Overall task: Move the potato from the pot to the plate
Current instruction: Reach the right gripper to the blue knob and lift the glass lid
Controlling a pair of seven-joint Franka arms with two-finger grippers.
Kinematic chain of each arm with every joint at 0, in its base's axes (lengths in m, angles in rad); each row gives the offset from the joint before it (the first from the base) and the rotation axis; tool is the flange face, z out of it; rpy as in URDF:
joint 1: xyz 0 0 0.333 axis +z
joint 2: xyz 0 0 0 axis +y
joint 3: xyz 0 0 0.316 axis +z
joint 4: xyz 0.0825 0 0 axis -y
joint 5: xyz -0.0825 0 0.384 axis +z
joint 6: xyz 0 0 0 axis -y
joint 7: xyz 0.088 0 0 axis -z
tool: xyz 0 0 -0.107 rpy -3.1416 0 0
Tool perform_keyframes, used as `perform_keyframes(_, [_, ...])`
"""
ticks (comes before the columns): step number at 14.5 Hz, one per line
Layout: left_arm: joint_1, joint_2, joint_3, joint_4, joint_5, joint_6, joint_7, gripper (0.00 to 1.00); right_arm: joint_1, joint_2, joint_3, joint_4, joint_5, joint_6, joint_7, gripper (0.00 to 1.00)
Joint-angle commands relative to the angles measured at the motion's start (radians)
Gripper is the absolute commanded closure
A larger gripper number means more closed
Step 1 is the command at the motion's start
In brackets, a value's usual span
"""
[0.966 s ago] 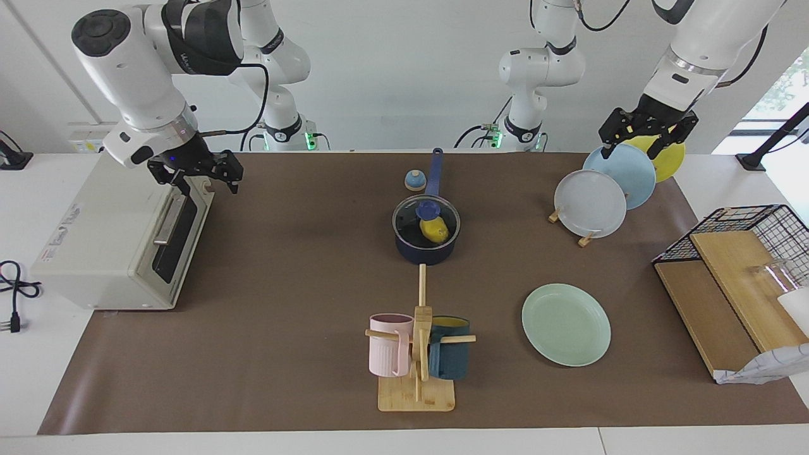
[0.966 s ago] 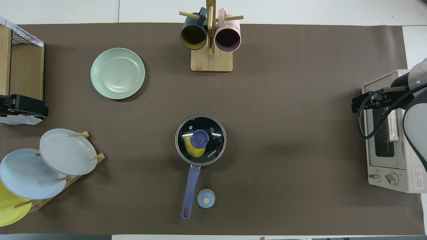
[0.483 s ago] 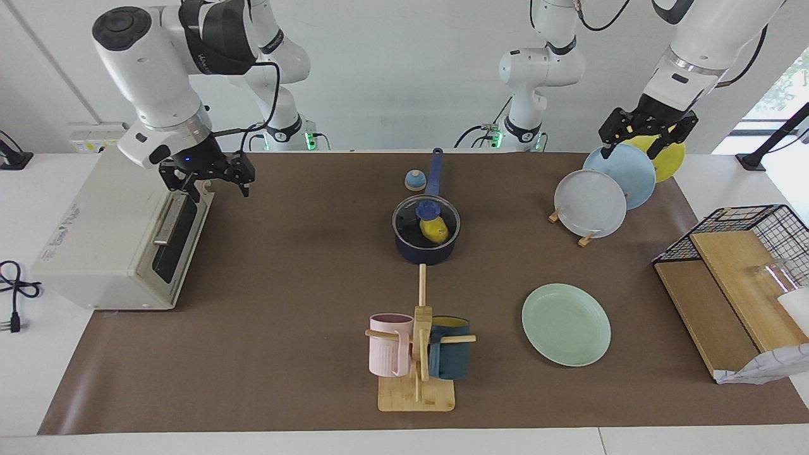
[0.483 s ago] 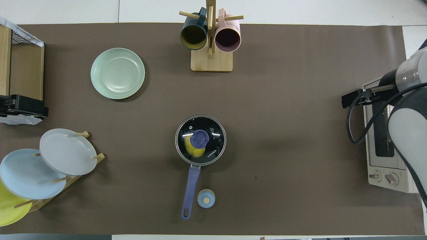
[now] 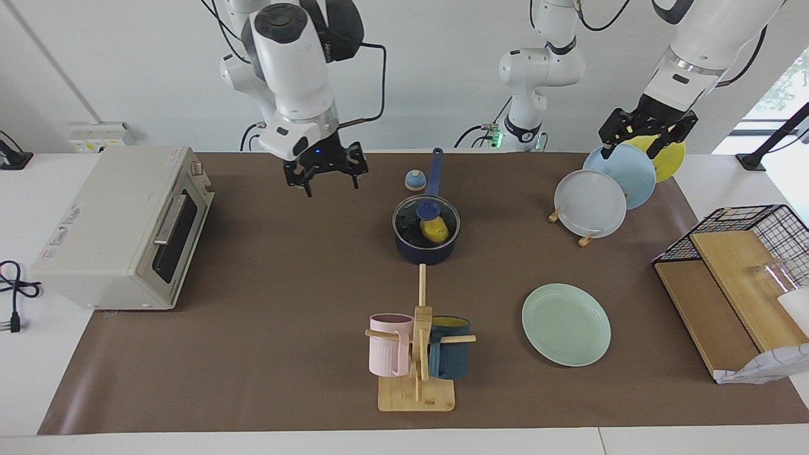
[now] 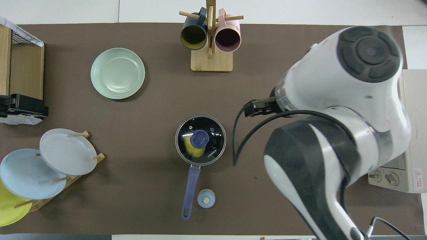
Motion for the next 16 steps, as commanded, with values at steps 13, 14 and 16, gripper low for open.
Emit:
perform_keyframes(13, [-0.014,-0.030,0.001,-0.062,-0.004,0.197,-0.019,0.00,0.280,0.211,-0.004,-0.089,-0.177,0.355,0.249,0.00])
perform_keyframes(14, [-0.014,-0.034,0.001,-0.081,-0.004,0.197,-0.021,0.00,0.278,0.201,-0.004,-0.110,-0.145,0.377,0.256,0.00])
perform_keyframes(16, [-0.014,-0.053,0.001,-0.105,-0.004,0.192,-0.019,0.00,0.284,0.195,-0.004,-0.129,-0.125,0.391,0.283,0.00])
